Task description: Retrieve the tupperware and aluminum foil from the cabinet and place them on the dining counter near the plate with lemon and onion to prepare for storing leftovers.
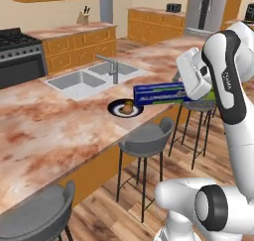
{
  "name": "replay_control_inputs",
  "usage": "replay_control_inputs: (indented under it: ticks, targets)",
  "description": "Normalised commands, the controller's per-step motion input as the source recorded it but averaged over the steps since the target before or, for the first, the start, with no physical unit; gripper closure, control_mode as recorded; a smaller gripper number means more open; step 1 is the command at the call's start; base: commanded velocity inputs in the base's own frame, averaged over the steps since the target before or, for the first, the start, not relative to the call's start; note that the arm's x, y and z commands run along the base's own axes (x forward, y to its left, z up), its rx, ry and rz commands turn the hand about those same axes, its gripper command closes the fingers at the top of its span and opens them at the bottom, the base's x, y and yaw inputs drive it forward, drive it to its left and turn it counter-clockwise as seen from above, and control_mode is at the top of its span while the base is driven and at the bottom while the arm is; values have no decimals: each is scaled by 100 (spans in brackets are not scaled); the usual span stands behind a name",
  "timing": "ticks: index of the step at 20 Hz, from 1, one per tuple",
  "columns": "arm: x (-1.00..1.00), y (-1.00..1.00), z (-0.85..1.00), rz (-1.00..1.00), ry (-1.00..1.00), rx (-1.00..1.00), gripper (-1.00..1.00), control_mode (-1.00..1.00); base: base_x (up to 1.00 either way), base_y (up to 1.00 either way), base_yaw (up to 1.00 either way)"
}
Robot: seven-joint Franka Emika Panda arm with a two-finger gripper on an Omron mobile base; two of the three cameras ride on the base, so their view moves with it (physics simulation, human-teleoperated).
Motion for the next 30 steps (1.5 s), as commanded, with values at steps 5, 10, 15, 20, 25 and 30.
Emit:
replay_control_inputs:
  ticks: [5,10,15,20,25,30]
  targets:
    - [0,0,0,0,0,0,100,100,98,-90,41]
    - [0,0,0,0,0,0,100,100,100,-64,39]
    - [0,0,0,0,0,0,100,100,100,-48,40]
    - [0,0,0,0,0,0,100,100,76,-19,46]
    - [58,-31,-45,13,-1,11,100,-100,12,-4,8]
    - [76,-28,-63,-12,0,11,100,-100,0,0,0]
